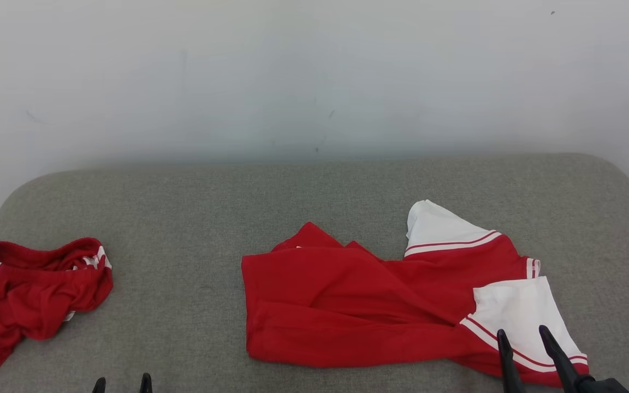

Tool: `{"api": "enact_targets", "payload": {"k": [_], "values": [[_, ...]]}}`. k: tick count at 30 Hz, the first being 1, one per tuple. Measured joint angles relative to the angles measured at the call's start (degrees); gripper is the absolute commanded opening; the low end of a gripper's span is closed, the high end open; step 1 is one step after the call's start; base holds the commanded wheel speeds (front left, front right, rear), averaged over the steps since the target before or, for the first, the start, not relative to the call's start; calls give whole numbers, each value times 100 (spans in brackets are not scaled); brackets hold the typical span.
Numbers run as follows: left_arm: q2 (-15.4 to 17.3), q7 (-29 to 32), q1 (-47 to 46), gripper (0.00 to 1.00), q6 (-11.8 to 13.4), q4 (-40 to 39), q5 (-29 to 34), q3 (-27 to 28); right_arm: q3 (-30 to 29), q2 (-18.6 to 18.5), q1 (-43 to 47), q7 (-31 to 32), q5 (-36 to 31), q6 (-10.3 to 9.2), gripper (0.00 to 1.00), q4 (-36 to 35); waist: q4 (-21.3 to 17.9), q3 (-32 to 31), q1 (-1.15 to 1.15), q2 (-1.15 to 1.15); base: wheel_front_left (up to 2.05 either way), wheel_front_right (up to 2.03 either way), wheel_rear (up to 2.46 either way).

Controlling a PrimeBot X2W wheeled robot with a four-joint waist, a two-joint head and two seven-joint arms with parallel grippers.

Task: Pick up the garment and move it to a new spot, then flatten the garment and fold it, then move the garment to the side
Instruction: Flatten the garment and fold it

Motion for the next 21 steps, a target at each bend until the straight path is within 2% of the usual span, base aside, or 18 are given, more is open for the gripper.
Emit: {"api": "enact_targets", "payload": {"k": [6,12,18,21], "values": [[1,0,-171,100,-7,104,-24,-141,-14,-40,-135,20,1,0,100,16,13,82,0,0,0,0,0],[-2,-4,-782,100,-112,771,-136,-669,125,-286,-451,288,34,0,100,74,24,216,0,0,0,0,0],[38,546,-1845,100,-179,1795,-375,-1489,209,-561,-944,867,211,0,100,410,-32,426,0,0,0,0,0],[65,779,-2338,100,-181,2130,-692,-1911,193,-630,-1266,1044,276,0,100,637,-90,568,1,0,0,0,0]]}}
